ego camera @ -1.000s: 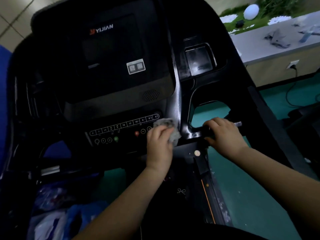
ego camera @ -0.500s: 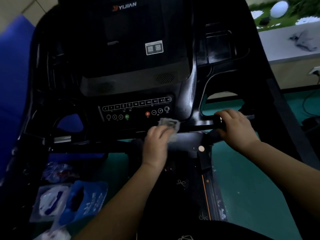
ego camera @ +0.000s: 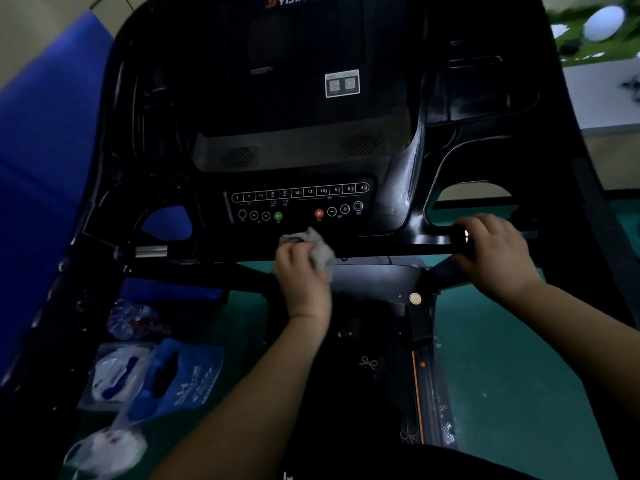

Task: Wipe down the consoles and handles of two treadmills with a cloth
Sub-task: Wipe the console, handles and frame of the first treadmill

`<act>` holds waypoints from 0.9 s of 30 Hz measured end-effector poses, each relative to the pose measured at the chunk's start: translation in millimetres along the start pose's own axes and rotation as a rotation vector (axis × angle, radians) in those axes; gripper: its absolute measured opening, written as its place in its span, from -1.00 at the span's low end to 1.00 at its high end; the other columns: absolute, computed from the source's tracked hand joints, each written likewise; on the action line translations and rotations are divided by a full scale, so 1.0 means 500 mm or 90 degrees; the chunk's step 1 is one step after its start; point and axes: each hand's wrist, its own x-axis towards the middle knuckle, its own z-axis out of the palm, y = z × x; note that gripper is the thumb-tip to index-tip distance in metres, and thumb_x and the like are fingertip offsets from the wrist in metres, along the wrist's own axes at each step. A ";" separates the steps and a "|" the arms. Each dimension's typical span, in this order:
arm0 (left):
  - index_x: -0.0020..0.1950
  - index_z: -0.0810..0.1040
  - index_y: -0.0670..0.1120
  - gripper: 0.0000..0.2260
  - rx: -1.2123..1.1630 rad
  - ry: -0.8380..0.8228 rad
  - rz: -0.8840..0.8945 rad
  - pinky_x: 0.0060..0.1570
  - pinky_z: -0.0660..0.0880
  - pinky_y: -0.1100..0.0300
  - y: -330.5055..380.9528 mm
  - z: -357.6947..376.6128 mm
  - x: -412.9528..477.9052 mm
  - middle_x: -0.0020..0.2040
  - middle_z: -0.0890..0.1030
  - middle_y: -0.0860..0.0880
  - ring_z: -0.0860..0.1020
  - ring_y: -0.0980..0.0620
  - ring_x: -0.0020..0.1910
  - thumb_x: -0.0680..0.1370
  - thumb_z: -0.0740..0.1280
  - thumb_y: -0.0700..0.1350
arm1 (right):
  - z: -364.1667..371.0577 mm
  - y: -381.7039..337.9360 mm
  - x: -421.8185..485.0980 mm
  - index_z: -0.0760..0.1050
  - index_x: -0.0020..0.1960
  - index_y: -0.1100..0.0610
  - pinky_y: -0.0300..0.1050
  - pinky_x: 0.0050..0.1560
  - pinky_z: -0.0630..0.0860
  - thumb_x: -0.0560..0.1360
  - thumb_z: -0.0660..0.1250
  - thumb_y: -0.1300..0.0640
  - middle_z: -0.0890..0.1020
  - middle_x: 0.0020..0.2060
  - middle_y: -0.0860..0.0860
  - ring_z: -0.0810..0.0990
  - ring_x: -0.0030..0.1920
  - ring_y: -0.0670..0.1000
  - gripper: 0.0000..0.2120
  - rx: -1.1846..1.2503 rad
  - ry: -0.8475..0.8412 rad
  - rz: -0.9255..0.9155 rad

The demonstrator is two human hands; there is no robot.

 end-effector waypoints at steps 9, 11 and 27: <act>-0.12 0.56 -0.21 -0.79 -0.016 0.108 0.030 -0.02 0.34 0.12 -0.024 0.014 0.020 -0.09 0.53 -0.23 0.48 -0.17 -0.10 0.35 0.19 -0.20 | 0.001 0.006 0.000 0.47 0.25 0.18 0.13 0.18 0.39 0.30 0.53 0.17 0.53 0.13 0.21 0.46 0.14 0.30 -0.45 -0.008 -0.008 -0.004; -0.15 0.55 -0.23 -0.81 -0.027 0.192 -0.071 -0.03 0.40 0.05 -0.083 -0.029 0.066 -0.14 0.56 -0.23 0.52 -0.19 -0.12 0.39 0.17 -0.22 | 0.002 0.008 0.000 0.48 0.23 0.19 0.13 0.16 0.40 0.27 0.55 0.19 0.54 0.11 0.22 0.48 0.12 0.30 -0.44 -0.007 0.003 -0.012; 0.03 0.59 -0.18 -0.64 -0.085 -0.111 0.229 0.21 0.29 0.23 0.124 0.095 -0.057 0.05 0.60 -0.12 0.34 -0.01 0.10 0.31 0.18 -0.19 | 0.014 0.010 -0.004 0.48 0.23 0.19 0.16 0.18 0.40 0.25 0.55 0.19 0.53 0.12 0.22 0.48 0.14 0.31 -0.43 -0.009 0.017 -0.009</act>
